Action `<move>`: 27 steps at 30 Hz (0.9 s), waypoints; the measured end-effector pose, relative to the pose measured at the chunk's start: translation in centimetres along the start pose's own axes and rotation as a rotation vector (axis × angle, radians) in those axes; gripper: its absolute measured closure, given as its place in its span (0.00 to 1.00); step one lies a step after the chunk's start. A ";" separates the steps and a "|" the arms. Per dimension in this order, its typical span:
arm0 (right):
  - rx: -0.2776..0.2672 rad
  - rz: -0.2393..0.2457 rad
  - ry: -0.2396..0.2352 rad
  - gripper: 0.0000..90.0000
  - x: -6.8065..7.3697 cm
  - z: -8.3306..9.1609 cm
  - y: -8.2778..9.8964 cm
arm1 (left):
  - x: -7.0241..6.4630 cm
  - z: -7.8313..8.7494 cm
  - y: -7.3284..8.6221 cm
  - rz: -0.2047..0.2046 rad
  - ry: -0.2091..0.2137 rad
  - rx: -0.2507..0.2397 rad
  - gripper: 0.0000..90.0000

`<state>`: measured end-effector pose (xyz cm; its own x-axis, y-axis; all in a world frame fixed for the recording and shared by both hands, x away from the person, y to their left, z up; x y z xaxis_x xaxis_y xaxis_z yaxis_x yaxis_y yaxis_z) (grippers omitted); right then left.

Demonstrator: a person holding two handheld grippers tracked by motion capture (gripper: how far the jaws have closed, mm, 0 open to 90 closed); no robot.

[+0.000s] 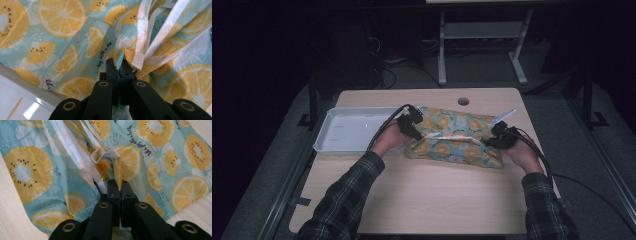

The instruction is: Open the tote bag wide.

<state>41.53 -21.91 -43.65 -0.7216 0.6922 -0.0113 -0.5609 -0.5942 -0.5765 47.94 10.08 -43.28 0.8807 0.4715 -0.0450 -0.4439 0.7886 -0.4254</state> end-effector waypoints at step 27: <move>0.014 0.080 -0.099 0.97 4.7 2.6 3.7 | -5.4 2.5 5.1 0.010 0.170 -0.051 0.99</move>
<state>34.99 -21.97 -43.70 -0.8004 0.5990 0.0248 -0.5054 -0.6520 -0.5653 40.49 12.48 -42.94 0.8934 0.4025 -0.1996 -0.4477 0.7609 -0.4696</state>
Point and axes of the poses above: each handheld gripper's, and its own axes: z roughly backward along the jaws, y roughly out of its underside, x roughly to its left, the point moved 1 cm from there along -z, roughly forward along the jaws, and after that the axes turned 2 degrees about -x, right-handed, at the moved point
